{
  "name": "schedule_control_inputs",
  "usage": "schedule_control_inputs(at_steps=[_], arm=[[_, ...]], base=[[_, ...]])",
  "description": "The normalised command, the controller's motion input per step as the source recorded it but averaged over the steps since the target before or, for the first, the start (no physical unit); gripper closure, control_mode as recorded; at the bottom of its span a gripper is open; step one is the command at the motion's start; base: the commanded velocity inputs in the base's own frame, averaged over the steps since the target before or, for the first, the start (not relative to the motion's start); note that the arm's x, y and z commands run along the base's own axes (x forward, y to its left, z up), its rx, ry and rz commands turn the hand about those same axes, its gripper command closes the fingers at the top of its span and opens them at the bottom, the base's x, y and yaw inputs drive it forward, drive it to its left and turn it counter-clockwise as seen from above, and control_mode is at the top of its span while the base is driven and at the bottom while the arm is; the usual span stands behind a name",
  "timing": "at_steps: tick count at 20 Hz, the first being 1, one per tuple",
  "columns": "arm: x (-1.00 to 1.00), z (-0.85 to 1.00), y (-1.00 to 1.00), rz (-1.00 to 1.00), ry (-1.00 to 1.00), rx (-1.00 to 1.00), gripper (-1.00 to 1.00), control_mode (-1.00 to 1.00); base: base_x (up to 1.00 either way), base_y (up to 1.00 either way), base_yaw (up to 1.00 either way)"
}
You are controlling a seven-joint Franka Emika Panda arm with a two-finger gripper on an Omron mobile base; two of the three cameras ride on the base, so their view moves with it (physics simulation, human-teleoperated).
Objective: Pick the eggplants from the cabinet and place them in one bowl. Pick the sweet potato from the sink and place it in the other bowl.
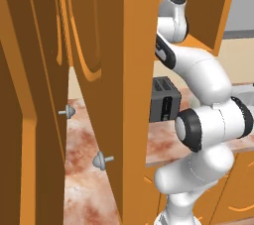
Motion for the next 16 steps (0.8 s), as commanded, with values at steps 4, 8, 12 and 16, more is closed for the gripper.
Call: schedule_control_inputs(at_steps=[4, 8, 12, 16], arm=[[0.1, -0.06, 0.0, 0.0, 0.0, 0.0, 1.0, -1.0], [0.01, 0.0, 0.0, 0.0, 0.0, 0.0, 1.0, -1.0], [-0.16, 0.34, 0.0, 0.0, -0.01, 0.02, 1.0, -1.0], [-0.68, 0.28, 0.0, 0.0, -0.02, 0.02, 1.0, -1.0]], base=[[0.0, 0.0, 0.0], [0.0, 0.0, 0.0], [0.0, 0.0, 0.0], [0.0, 0.0, 0.0]])
